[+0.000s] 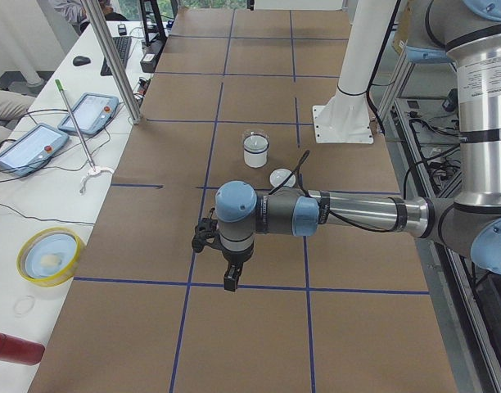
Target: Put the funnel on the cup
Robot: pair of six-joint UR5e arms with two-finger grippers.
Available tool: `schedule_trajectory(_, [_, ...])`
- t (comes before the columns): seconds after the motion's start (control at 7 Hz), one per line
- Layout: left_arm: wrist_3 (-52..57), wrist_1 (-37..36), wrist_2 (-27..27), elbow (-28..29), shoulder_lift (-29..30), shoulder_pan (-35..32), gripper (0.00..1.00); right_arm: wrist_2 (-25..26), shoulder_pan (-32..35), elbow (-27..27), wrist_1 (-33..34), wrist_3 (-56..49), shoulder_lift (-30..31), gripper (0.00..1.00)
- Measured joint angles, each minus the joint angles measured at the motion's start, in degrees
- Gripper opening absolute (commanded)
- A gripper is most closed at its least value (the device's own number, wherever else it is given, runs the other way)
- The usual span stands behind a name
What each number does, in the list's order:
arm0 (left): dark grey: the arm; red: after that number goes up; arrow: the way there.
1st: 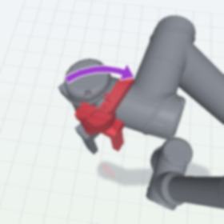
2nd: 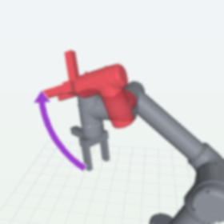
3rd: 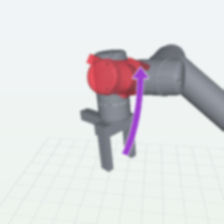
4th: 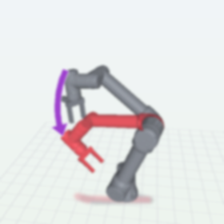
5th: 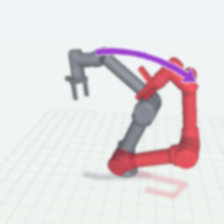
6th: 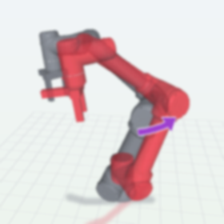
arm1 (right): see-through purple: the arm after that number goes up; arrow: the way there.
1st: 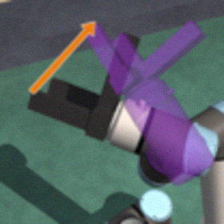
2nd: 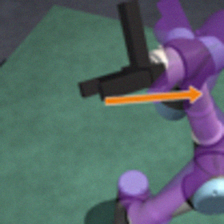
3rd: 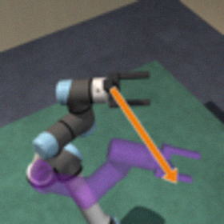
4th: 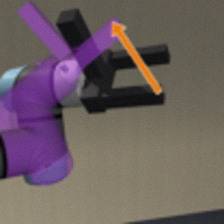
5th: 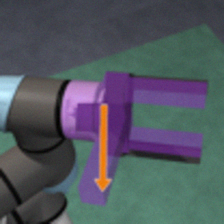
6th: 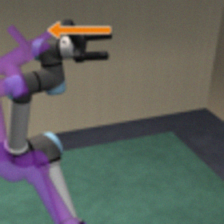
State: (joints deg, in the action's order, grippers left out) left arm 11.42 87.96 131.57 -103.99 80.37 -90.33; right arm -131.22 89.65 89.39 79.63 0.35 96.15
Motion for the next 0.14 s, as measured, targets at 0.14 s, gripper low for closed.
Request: schedule_trajectory(0.14, [0.0, 0.0, 0.0, 0.0, 0.0, 0.0, 1.0, 0.0, 0.0, 0.0, 0.0, 0.0, 0.0, 1.0])
